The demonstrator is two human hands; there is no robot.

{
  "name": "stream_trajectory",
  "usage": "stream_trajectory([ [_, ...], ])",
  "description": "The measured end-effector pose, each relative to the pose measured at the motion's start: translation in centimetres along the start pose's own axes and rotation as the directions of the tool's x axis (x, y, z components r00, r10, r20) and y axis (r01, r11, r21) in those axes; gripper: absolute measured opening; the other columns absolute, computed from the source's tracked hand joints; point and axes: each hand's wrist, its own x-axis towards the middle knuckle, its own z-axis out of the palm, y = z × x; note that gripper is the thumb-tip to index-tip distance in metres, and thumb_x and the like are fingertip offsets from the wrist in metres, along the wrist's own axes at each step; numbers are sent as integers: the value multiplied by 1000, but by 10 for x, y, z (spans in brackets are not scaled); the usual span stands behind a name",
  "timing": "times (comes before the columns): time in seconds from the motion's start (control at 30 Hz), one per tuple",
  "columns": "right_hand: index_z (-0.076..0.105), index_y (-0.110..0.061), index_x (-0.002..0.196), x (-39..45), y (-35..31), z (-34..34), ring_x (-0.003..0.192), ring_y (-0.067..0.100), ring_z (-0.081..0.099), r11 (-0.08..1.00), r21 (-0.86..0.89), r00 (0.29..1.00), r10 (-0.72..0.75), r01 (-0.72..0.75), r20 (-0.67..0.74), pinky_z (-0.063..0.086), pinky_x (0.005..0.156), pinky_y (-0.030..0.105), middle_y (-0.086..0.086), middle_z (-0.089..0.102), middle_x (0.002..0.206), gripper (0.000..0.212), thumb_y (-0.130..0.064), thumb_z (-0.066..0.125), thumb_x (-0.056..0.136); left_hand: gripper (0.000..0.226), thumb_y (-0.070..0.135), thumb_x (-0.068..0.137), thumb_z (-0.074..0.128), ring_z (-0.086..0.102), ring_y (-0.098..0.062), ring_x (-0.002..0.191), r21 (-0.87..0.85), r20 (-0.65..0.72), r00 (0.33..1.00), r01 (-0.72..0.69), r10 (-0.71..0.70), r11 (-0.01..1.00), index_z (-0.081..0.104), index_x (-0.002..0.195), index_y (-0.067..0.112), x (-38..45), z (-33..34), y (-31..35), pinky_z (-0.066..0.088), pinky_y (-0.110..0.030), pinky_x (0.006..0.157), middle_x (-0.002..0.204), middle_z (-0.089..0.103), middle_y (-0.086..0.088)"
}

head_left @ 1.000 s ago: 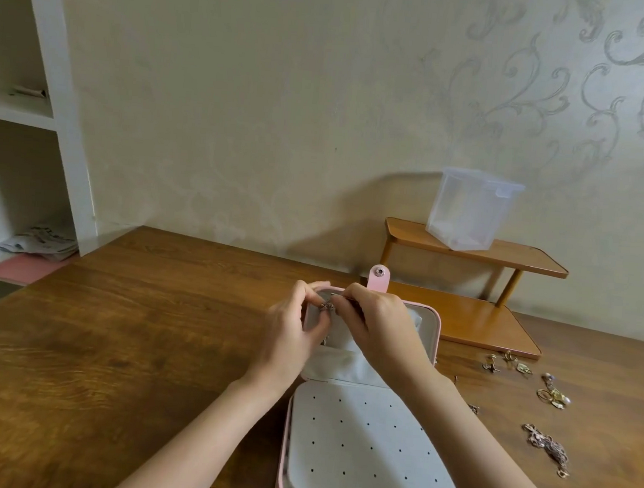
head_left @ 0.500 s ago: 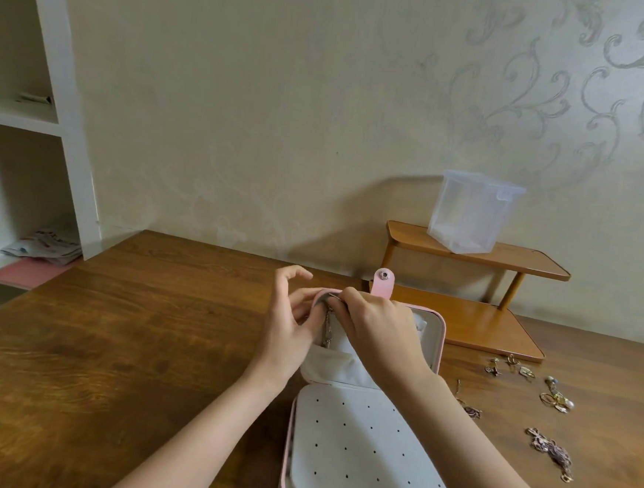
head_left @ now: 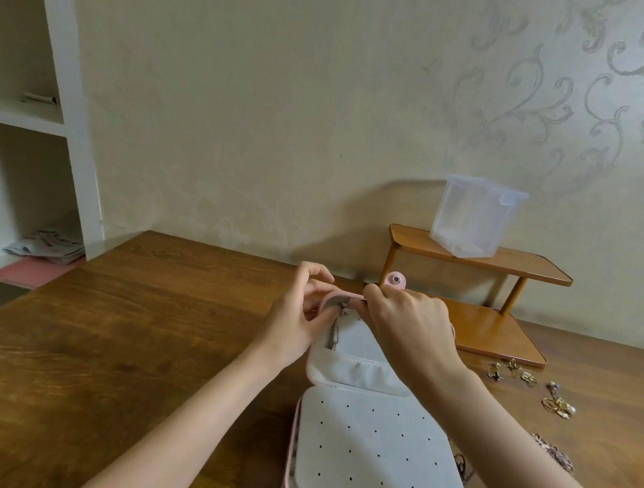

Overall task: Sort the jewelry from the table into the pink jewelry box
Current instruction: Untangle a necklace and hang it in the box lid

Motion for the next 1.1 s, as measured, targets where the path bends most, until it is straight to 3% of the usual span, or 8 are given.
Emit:
stream_trajectory([
  [0.1,51,-14,62,4,-3,-11,32,14,16,995,-97,994,-11,22,111,0,41,15,-1,36,48,39,-24,88,61,34,5,84,63,64,-19,102,-38,40,997,68,-67,997,43,96,29,3,-3,2,54,-31,86,110,62,-9],
  [0.17,52,-14,87,3,-1,-10,40,12,22,990,-115,988,-62,79,145,12,39,22,1,40,68,13,-23,60,91,29,8,84,64,62,-22,105,-75,68,989,133,-128,988,45,95,28,3,-5,2,53,-33,87,113,60,-10],
  [0.23,51,-10,106,0,-5,-18,49,15,36,990,-103,974,-76,99,213,18,42,24,5,41,76,12,-15,44,99,24,13,85,63,61,-18,105,-115,90,980,188,-178,975,47,97,25,2,-7,3,53,-27,83,114,61,-6],
  [0.37,54,-6,114,-8,-14,-16,86,27,63,992,-117,952,-7,45,305,33,53,26,8,60,88,24,0,39,96,19,14,87,62,56,-13,108,-122,95,968,242,-231,963,49,97,25,2,-7,3,47,-23,81,115,59,0],
  [0.53,54,-10,114,-16,-22,-3,97,27,63,1000,-6,941,12,-10,337,37,65,31,7,62,108,22,-7,42,96,18,8,88,58,53,-16,111,-117,90,960,276,-266,954,52,95,24,3,-5,3,45,-25,81,110,57,0],
  [0.8,49,-19,80,-29,-17,11,72,14,51,941,263,962,155,-213,225,38,55,20,-4,57,87,27,-41,43,95,12,10,94,49,59,-13,92,-279,128,933,360,-337,890,54,103,17,-1,0,9,49,-22,68,104,57,-4],
  [1.0,71,-12,91,-26,-22,26,76,16,63,759,437,859,315,-483,403,56,68,30,3,70,88,17,-26,60,88,13,10,95,47,60,-15,91,-319,157,918,397,-365,861,54,103,17,-2,2,9,50,-28,71,102,59,-6],
  [1.1,68,-10,94,-20,-16,17,74,17,57,870,347,888,193,-351,417,45,56,20,3,66,91,16,-17,56,89,14,7,94,49,62,-17,92,-292,125,920,392,-372,873,55,102,18,-2,4,7,52,-27,68,107,59,-7],
])
